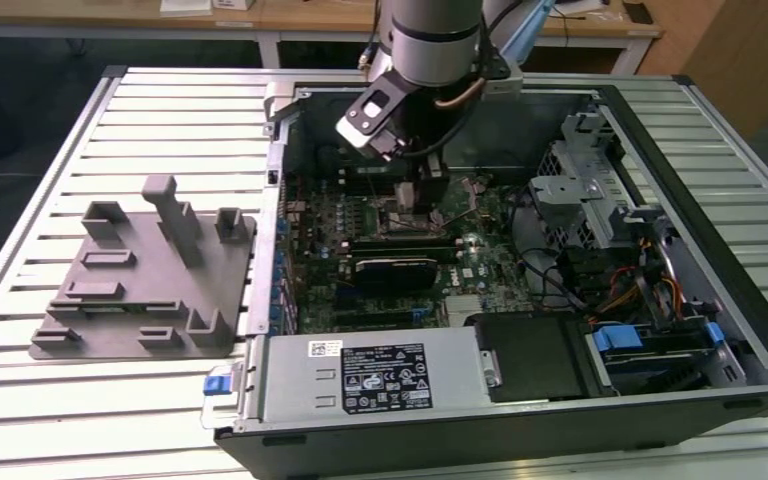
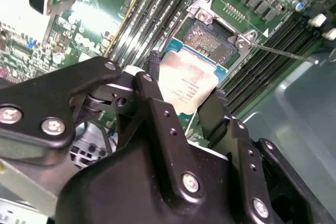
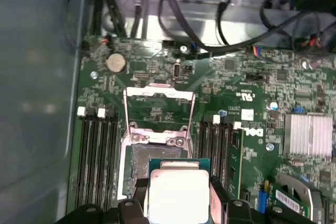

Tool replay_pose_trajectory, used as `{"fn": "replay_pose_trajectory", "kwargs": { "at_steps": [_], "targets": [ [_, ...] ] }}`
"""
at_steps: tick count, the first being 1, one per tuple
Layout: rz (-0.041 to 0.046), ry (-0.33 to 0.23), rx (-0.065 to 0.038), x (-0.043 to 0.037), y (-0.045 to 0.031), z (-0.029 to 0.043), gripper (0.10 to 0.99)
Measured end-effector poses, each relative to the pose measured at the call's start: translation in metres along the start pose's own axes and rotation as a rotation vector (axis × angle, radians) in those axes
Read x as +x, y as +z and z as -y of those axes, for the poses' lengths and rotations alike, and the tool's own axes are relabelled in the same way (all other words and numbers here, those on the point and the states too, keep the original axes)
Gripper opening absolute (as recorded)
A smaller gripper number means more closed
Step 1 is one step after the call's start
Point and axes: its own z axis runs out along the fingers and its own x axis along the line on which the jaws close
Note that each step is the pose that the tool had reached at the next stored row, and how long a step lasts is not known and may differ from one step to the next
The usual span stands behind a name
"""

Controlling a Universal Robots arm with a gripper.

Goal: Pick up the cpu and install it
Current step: 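Place the cpu into insertion slot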

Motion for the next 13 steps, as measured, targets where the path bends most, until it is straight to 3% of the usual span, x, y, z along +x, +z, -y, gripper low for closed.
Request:
{"fn": "replay_pose_trajectory", "kwargs": {
  "at_steps": [3,13],
  "targets": [
    [0.0000,0.026,0.000,0.0001,0.0023,0.0001,0.541],
    [-0.0043,0.002,0.000,0.0017,0.0100,-0.0001,0.541]
  ]
}}
